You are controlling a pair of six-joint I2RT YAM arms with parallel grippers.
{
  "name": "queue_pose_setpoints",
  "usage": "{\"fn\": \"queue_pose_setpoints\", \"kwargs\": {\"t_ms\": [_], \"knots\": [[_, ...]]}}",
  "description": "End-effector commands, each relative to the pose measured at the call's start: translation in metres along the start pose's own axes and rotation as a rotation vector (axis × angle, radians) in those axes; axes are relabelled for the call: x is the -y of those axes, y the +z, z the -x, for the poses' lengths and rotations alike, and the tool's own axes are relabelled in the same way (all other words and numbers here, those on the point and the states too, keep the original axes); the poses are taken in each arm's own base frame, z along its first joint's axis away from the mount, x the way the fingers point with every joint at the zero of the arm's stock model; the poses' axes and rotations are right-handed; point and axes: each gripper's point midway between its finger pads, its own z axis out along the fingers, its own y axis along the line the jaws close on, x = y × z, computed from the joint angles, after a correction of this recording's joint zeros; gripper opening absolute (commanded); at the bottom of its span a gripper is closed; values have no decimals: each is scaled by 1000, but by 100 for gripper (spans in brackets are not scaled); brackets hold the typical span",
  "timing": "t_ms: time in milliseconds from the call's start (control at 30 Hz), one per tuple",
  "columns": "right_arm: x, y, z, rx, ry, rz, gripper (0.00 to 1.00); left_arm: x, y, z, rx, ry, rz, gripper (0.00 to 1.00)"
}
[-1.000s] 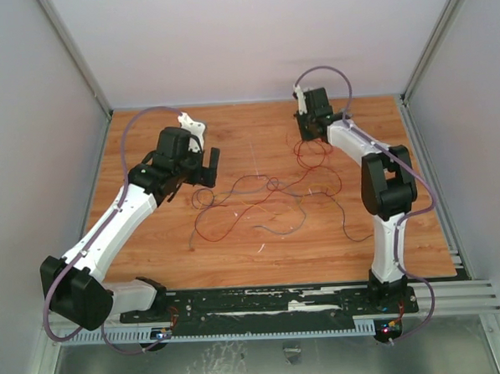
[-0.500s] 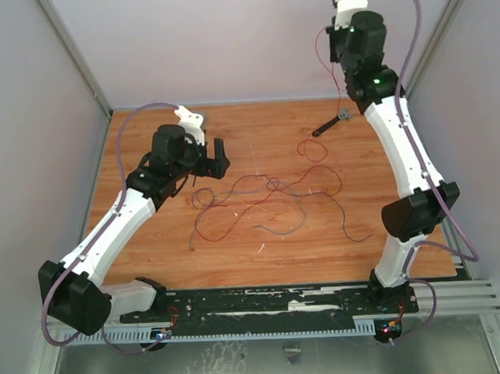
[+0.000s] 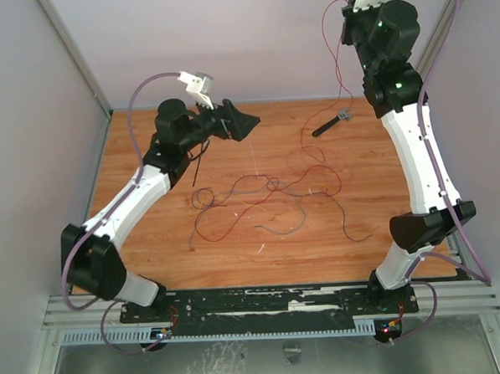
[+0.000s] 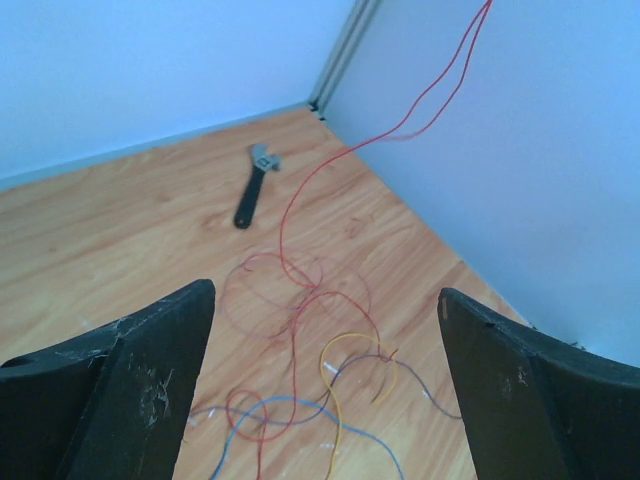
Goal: Zip-tie the wires
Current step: Untie the cable at the center of the board.
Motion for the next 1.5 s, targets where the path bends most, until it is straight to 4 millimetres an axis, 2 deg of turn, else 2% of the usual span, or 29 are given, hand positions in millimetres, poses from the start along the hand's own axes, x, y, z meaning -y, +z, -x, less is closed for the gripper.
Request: {"fn": "queue_pose_setpoints", "kwargs": {"t_ms": [0, 67, 233, 433, 500, 700, 867, 1067, 1167, 1300, 1400, 1467], "knots": [[7, -17, 38, 82, 37, 6, 0, 17, 33, -3, 42, -32, -164, 98], [8, -20, 43, 92, 39, 2, 0, 12, 54, -28, -6, -38, -177, 99], [11, -27, 49, 99, 33, -3, 0, 20, 102, -87, -107, -43, -235, 98], [12, -34, 55, 106, 36, 1, 0, 12, 146, -130, -159, -30, -193, 98], [13, -36, 56, 106, 37, 1, 0, 13, 157, -138, -166, -49, -205, 98], [14, -42, 60, 116, 43, -3, 0, 23, 178, -171, -205, -74, -233, 90], [15, -47, 64, 127, 50, 1, 0, 14, 192, -202, -244, -121, -184, 86], [17, -52, 63, 134, 45, -11, 0, 27, 196, -233, -295, -142, -215, 77], [24, -48, 55, 110, 32, -48, 0, 33, 195, -241, -297, -146, -228, 65], [33, -46, 43, 72, 26, -82, 0, 32, 200, -238, -273, -150, -225, 35], [45, -49, 38, 60, 27, -116, 0, 33, 208, -226, -265, -129, -226, 13], [53, -50, 32, 46, 28, -132, 0, 32, 215, -205, -237, -98, -213, 4]]}}
